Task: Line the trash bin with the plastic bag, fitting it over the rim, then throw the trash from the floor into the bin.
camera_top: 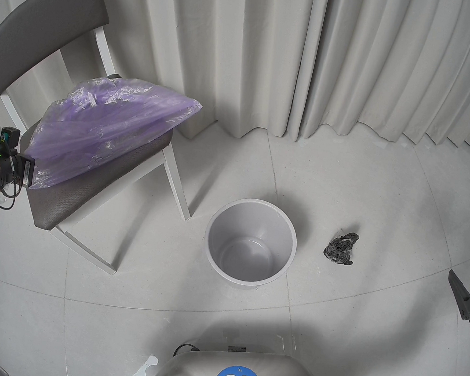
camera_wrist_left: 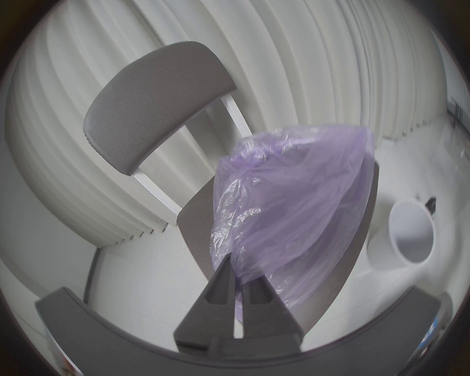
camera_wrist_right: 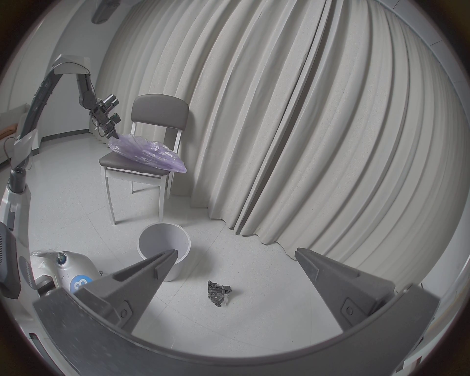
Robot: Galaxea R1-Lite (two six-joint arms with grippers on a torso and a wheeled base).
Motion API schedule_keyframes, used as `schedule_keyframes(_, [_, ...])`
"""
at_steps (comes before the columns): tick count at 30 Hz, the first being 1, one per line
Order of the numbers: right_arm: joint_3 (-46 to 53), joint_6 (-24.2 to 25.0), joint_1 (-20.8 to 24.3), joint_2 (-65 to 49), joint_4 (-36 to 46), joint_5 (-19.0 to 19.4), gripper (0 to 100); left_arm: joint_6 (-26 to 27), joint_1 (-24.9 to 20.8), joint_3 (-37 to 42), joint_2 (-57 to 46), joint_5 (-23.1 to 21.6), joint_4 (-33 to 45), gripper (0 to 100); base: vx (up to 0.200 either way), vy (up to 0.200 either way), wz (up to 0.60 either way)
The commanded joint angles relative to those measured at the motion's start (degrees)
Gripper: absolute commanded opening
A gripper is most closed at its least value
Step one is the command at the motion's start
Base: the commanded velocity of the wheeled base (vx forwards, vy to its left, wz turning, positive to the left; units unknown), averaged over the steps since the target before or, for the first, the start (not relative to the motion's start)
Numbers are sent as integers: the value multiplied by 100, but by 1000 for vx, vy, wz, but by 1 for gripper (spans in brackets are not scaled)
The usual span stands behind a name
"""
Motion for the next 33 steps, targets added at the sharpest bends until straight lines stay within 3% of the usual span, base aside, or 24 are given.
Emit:
schedule_keyframes(1, [29,-8,3,2,1,-19,100,-333,-197,-19,-504,-67,-104,0,0,0,0])
schedule_keyframes(12, [11,36,12,-95,10,25,100,-1071,-461,60,-1049,-278,-104,0,0,0,0])
schedule_keyframes(18, [-59,194,12,-113,-7,43,100,-2161,-892,534,-1822,-251,-368,0,0,0,0])
schedule_keyframes(27, [-86,229,20,-121,10,69,100,-2284,-1068,1334,-2516,-251,-482,0,0,0,0])
schedule_keyframes(33, [-130,247,12,-113,1,95,100,-2583,-1085,1949,-2587,-242,-1176,0,0,0,0])
